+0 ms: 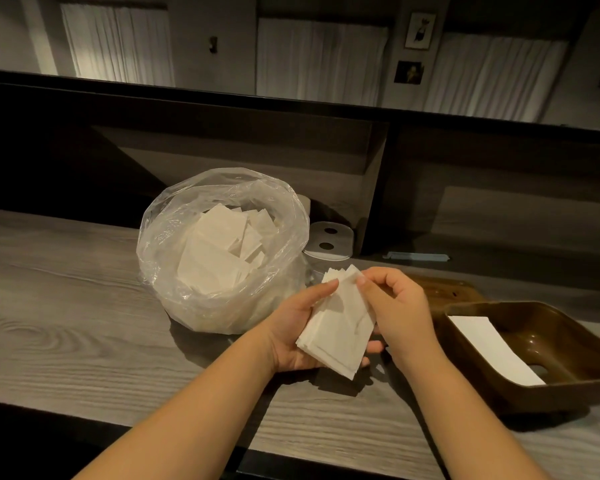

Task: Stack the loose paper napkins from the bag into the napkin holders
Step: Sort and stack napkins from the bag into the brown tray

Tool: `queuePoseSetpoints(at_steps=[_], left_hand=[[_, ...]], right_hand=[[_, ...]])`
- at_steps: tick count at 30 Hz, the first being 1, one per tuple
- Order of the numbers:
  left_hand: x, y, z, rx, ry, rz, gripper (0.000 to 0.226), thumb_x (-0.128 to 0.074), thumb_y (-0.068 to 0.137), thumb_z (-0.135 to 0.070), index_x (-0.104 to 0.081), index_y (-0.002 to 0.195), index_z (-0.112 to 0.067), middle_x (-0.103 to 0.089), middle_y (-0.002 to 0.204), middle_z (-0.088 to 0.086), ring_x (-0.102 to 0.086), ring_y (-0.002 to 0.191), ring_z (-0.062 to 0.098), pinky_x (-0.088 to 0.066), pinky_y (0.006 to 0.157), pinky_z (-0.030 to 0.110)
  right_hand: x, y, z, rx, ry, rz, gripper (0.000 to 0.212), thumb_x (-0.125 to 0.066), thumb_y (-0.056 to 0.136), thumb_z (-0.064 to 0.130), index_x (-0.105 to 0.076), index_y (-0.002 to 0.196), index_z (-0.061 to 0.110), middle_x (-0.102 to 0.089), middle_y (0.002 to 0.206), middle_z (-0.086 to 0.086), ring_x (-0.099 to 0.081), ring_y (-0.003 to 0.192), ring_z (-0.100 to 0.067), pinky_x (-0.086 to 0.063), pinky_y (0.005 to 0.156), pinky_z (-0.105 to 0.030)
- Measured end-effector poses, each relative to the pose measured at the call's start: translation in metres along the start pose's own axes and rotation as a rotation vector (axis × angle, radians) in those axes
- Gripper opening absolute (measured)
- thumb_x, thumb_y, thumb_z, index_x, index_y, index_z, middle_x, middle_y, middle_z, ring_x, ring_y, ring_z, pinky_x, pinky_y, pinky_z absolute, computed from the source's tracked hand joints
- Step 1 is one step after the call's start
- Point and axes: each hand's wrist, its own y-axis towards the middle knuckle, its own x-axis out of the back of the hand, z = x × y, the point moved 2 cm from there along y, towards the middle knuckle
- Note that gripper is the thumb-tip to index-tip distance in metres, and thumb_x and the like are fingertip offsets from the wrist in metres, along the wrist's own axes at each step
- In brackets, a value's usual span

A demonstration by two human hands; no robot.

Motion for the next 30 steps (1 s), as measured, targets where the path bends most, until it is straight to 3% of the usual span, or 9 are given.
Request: queuePoseSetpoints(at_steps=[6,10,13,15,17,21,25,28,30], left_hand=[[0.001,-0.001,0.0,-0.013,0.052,-0.002,0.085,-0.09,0.06,-0.037,-0.055,0.13,-0.005,-0.067,0.108,0.022,-0.067,0.096,0.035,-0.055,0.086,0.045],[0.002,0.0,-0.003,-0.048,-0.035,-0.06,0.095,-0.09,0.058,-0.039,-0.049,0.136,-0.004,-0.067,0.11,0.022,-0.068,0.092,0.033,-0.056,0.084,0.044],[0.003,0.001,-0.004,-0.077,-0.096,-0.095,0.086,-0.083,0.065,-0.044,-0.051,0.136,-0.009,-0.067,0.108,0.023,-0.067,0.093,0.034,-0.055,0.084,0.046],[0.005,0.001,-0.005,-0.088,-0.121,-0.134,0.078,-0.078,0.071,-0.045,-0.051,0.137,-0.013,-0.064,0.113,0.024,-0.065,0.1,0.037,-0.053,0.087,0.049],[0.005,0.0,-0.005,-0.087,-0.133,-0.16,0.07,-0.074,0.076,-0.042,-0.051,0.136,-0.012,-0.062,0.116,0.024,-0.063,0.101,0.037,-0.05,0.09,0.049],[0.005,0.0,-0.004,-0.052,-0.098,-0.166,0.062,-0.064,0.079,-0.045,-0.057,0.126,-0.005,-0.067,0.097,0.022,-0.065,0.083,0.032,-0.055,0.08,0.044],[0.007,0.001,-0.002,-0.025,-0.034,-0.177,0.065,-0.071,0.077,-0.042,-0.056,0.13,-0.007,-0.067,0.104,0.023,-0.065,0.089,0.036,-0.055,0.079,0.047],[0.003,-0.001,-0.002,-0.009,-0.061,-0.128,0.061,-0.071,0.078,-0.037,-0.056,0.129,-0.006,-0.066,0.102,0.023,-0.063,0.085,0.034,-0.055,0.078,0.045],[0.004,-0.001,-0.003,-0.013,-0.085,-0.103,0.069,-0.078,0.073,-0.036,-0.054,0.13,-0.005,-0.066,0.101,0.024,-0.064,0.083,0.033,-0.055,0.078,0.044]], right_hand=[[-0.001,0.0,0.001,-0.006,0.017,0.067,0.005,-0.064,0.092,0.022,-0.064,0.096,0.026,-0.066,0.102,0.001,-0.064,0.097,-0.019,-0.058,0.083,-0.047],[0.008,-0.001,0.006,0.22,-0.155,-0.03,0.024,-0.062,0.094,0.021,-0.055,0.095,0.044,-0.057,0.107,0.018,-0.055,0.104,-0.005,-0.051,0.09,-0.035],[0.006,-0.003,0.004,0.356,-0.335,0.071,0.018,-0.063,0.092,0.022,-0.062,0.091,0.04,-0.054,0.106,0.027,-0.05,0.108,-0.003,-0.046,0.09,-0.027],[0.001,-0.002,0.002,0.374,-0.486,0.163,0.013,-0.065,0.092,0.025,-0.065,0.097,0.037,-0.049,0.117,0.024,-0.039,0.115,0.0,-0.033,0.088,-0.014],[-0.003,-0.002,0.001,0.337,-0.565,0.207,0.015,-0.065,0.092,0.029,-0.063,0.104,0.038,-0.044,0.123,0.023,-0.031,0.12,0.001,-0.028,0.088,-0.013],[0.0,0.0,0.002,0.26,-0.468,0.096,0.019,-0.059,0.095,0.027,-0.051,0.108,0.038,-0.049,0.122,0.014,-0.041,0.123,-0.009,-0.035,0.093,-0.025],[-0.003,-0.004,0.003,0.163,-0.394,0.294,0.053,-0.077,0.08,0.037,-0.043,0.12,0.046,-0.042,0.124,0.02,-0.041,0.115,-0.003,-0.046,0.089,-0.028],[-0.003,-0.002,0.003,0.136,-0.374,0.19,0.048,-0.073,0.085,0.031,-0.043,0.122,0.041,-0.047,0.129,0.011,-0.049,0.115,-0.009,-0.052,0.087,-0.029],[0.001,0.0,0.003,0.147,-0.362,0.127,0.045,-0.069,0.089,0.025,-0.044,0.125,0.036,-0.049,0.131,0.01,-0.049,0.113,-0.008,-0.048,0.079,-0.019]])
